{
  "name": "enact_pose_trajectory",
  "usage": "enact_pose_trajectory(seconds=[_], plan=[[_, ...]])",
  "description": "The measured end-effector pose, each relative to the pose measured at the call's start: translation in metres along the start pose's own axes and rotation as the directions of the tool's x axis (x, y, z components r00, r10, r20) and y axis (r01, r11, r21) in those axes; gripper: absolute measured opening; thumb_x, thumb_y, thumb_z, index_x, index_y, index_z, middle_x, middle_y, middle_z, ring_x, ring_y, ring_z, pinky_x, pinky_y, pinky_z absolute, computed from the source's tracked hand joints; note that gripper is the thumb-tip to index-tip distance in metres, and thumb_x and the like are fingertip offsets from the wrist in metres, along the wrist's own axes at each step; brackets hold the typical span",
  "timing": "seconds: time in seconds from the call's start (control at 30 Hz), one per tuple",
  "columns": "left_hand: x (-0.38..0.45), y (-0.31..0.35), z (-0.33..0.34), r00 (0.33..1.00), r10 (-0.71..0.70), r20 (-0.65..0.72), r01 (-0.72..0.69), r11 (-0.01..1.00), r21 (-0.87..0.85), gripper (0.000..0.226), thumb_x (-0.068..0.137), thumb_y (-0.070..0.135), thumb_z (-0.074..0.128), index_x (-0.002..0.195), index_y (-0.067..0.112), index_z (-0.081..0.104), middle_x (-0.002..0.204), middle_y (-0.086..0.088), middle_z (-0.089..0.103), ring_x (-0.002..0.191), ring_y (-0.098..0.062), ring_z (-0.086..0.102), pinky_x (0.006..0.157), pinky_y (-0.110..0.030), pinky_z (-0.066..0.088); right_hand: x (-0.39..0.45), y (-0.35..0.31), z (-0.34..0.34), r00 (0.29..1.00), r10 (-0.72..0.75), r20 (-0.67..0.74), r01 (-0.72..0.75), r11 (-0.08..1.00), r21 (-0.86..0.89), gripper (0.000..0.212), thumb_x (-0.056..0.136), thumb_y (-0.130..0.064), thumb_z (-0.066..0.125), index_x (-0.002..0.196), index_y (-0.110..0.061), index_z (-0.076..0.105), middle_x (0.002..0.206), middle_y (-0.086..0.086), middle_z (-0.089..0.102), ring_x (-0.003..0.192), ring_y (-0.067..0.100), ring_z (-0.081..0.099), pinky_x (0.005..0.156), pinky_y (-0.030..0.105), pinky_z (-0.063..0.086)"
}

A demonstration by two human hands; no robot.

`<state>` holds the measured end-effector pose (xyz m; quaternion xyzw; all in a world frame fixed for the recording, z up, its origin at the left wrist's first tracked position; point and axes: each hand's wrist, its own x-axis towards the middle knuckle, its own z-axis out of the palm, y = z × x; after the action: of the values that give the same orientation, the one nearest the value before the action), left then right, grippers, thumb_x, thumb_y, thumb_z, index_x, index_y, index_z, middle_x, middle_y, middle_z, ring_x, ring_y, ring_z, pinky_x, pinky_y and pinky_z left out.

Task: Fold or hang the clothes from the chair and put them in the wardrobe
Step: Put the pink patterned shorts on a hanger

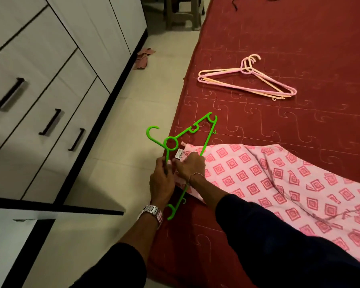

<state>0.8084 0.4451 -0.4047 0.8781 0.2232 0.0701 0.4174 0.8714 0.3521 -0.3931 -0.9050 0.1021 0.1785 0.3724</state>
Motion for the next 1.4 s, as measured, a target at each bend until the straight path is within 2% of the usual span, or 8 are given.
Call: enact_pose_trajectory(seconds=[0.17,0.47,0.7,0.9,1.07,1.17,1.27,1.4], plan=[[0.009,-0.018,-0.002,0.995,-0.029,0.093,0.030,1.000,-0.001,0.024,0.104,0.030,0.045,0.124,0.023,0.057,0.108,-0.006,0.071,0.095,-0.029,0.065,0.079,-0.041,0.054,0.009,-0.003,0.005,0.999,-0.012,0.041,0.021,0.972,-0.234,0.062,0.082,-0.055,0.074,0.122,-0.011,0.054,0.113,0.012,0.065,0.106,0.032,0.063,0.077,0.033,0.046],[0.013,-0.024,-0.002,0.985,-0.074,0.158,0.094,0.988,-0.122,0.027,0.093,0.033,0.056,0.116,0.023,0.064,0.092,0.000,0.070,0.083,-0.023,0.067,0.076,-0.049,0.058,0.008,-0.004,-0.009,0.990,0.133,0.036,-0.126,0.980,-0.153,0.043,0.082,-0.037,0.074,0.111,-0.008,0.061,0.109,0.011,0.067,0.096,0.031,0.066,0.073,0.033,0.050],[0.016,0.002,0.007,0.979,-0.084,0.186,0.127,0.964,-0.234,0.006,0.089,0.017,0.067,0.092,0.014,0.062,0.077,-0.007,0.065,0.068,-0.022,0.061,0.066,-0.049,0.056,-0.018,0.034,-0.039,0.996,0.069,-0.062,-0.050,0.961,0.271,0.032,0.093,-0.029,0.061,0.117,-0.007,0.059,0.113,0.014,0.070,0.104,0.034,0.064,0.079,0.030,0.041],[0.001,0.046,0.037,0.968,0.058,0.245,0.015,0.958,-0.286,0.012,0.090,0.010,0.067,0.086,0.019,0.060,0.071,0.002,0.061,0.060,-0.009,0.052,0.058,-0.030,0.046,-0.026,0.055,-0.084,0.994,0.088,-0.068,-0.037,0.838,0.545,0.024,0.096,-0.025,0.049,0.073,-0.021,0.048,0.064,-0.004,0.048,0.059,0.014,0.044,0.059,0.029,0.034],[-0.019,0.074,0.063,0.939,0.131,0.319,-0.028,0.951,-0.307,0.008,0.086,0.015,0.065,0.087,0.021,0.060,0.073,-0.002,0.061,0.062,-0.013,0.053,0.060,-0.035,0.046,-0.032,0.067,-0.140,0.980,0.164,-0.116,-0.023,0.666,0.745,0.027,0.097,-0.012,0.041,0.072,-0.021,0.043,0.056,-0.006,0.033,0.041,0.007,0.028,0.045,0.026,0.025],[-0.026,0.083,0.077,0.960,0.074,0.271,-0.005,0.969,-0.247,0.015,0.079,0.035,0.061,0.088,0.023,0.059,0.074,0.001,0.062,0.066,-0.018,0.057,0.065,-0.039,0.049,-0.039,0.103,-0.166,0.984,0.146,-0.100,-0.016,0.638,0.770,0.015,0.097,-0.018,0.054,0.082,-0.016,0.054,0.058,-0.007,0.039,0.047,0.006,0.033,0.046,0.023,0.029],[-0.033,0.086,0.089,0.961,-0.023,0.276,0.040,0.997,-0.059,0.019,0.084,0.026,0.067,0.098,0.014,0.064,0.085,-0.007,0.067,0.084,-0.032,0.065,0.076,-0.041,0.050,-0.051,0.152,-0.177,0.998,0.005,-0.058,0.035,0.741,0.671,0.013,0.095,-0.027,0.067,0.093,-0.014,0.066,0.063,-0.012,0.056,0.055,0.005,0.047,0.054,0.023,0.037],[-0.051,0.100,0.099,0.999,0.028,0.035,-0.035,0.973,0.227,0.040,0.079,0.038,0.071,0.102,0.008,0.058,0.103,-0.017,0.061,0.102,-0.038,0.054,0.093,-0.045,0.038,-0.060,0.196,-0.172,0.994,-0.078,0.082,0.024,0.851,0.525,0.020,0.099,-0.032,0.060,0.111,-0.017,0.065,0.094,-0.007,0.074,0.085,0.009,0.069,0.077,0.034,0.055]])
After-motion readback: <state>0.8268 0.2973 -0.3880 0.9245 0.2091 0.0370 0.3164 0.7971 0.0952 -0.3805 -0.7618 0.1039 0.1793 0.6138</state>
